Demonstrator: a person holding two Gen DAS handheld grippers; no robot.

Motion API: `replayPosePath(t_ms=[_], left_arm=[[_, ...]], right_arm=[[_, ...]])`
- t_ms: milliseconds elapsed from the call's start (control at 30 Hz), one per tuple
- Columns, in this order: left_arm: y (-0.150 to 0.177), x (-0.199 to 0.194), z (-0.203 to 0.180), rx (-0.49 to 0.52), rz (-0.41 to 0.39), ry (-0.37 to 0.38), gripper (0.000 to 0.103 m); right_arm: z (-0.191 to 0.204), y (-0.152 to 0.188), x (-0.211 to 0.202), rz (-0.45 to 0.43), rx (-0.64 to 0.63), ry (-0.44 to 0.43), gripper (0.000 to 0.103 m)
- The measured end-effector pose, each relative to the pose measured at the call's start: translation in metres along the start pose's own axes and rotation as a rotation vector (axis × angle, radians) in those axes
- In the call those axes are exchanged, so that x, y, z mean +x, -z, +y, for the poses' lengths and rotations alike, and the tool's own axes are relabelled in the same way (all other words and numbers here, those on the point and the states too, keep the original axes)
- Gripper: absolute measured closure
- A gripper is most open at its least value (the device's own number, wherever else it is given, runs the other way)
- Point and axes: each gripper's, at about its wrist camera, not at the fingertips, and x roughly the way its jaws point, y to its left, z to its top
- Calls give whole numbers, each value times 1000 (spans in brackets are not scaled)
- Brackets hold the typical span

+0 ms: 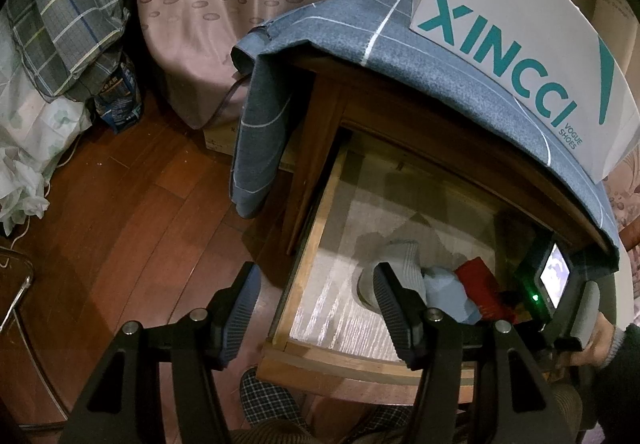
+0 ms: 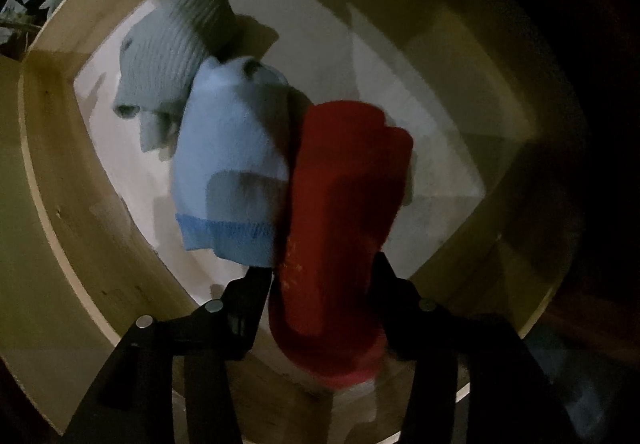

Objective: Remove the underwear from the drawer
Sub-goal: 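Close the right gripper on the red sock in the drawer, then lift the red sock with the right gripper and carry it over the shoe box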

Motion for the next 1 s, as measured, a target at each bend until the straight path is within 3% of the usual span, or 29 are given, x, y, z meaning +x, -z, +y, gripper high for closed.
replayPosePath(t_ms=[100,367,667,867,1000], left_arm=[[0,0,0,0,0,-1,43],[0,-1,-1,-1,1,1,43],[0,0,-1,5,-1,-6,43],[0,1,-3,9,-4,-16,43],[1,-1,-3,12,-6,-20,43]], right_arm=[[-3,-1,6,22,17,4,54],[-11,2,-2,42,75,2,68],[-7,15,-47,-6,122,-25,69],[-20,11,-88,-26,214,-78,69],[-22,27,-103,-57,274,-119,69]])
